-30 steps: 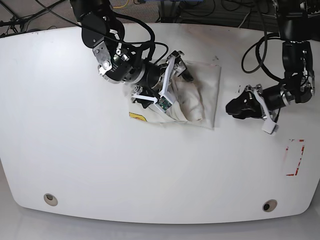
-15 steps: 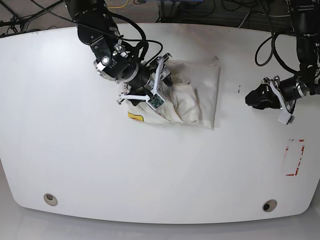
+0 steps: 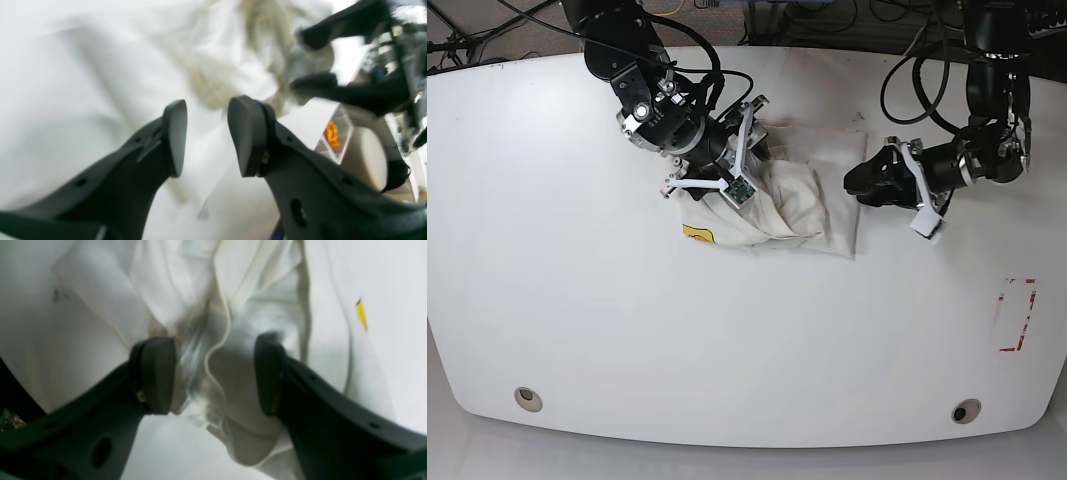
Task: Fold the T-shirt properly
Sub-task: 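Lower the left gripper onto the shirt bundle beside the right gripper and grasp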
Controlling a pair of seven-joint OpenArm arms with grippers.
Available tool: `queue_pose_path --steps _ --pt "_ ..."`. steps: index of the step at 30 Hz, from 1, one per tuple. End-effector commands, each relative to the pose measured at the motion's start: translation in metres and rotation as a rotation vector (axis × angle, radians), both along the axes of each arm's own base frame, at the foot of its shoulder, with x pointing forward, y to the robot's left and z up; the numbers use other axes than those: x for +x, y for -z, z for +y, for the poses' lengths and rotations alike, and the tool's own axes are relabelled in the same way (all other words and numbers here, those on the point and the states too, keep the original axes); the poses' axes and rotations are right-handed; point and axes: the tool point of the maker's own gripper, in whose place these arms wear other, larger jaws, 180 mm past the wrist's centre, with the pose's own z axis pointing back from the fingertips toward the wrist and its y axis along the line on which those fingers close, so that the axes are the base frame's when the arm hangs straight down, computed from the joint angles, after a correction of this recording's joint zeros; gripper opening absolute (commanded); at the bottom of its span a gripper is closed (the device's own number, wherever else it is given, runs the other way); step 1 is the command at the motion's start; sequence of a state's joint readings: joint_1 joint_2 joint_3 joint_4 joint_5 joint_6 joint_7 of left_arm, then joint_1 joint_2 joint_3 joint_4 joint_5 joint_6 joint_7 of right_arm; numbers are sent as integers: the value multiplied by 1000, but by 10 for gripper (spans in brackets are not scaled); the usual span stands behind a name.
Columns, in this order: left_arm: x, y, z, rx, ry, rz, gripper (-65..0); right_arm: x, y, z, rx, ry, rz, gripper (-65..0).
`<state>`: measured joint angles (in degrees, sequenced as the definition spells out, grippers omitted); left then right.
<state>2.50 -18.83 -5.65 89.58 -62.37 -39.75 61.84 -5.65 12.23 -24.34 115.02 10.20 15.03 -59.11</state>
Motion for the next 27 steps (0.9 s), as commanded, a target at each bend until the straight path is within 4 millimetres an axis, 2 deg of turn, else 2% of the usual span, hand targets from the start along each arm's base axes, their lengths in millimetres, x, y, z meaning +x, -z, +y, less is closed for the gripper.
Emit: queue_pose_path --steps 1,2,6,11,22,27 --pt "20 -23 -18 -34 19 -87 -415 9 -11 2 20 5 -48 -301" --pt "20 -20 -29 -22 40 -85 -415 7 -11 3 28 5 -50 -301" --pt "19 -9 -41 25 63 -80 -415 3 -9 4 35 5 -41 -301" --pt "30 -16 -60 27 69 -117 -415 2 -7 4 34 5 -37 -301" --pt "38 -10 -60 18 58 -91 -415 -2 -6 5 40 4 -26 -301" --pt "43 -9 -71 -8 63 -78 -418 -3 -6 5 41 4 -24 -301"
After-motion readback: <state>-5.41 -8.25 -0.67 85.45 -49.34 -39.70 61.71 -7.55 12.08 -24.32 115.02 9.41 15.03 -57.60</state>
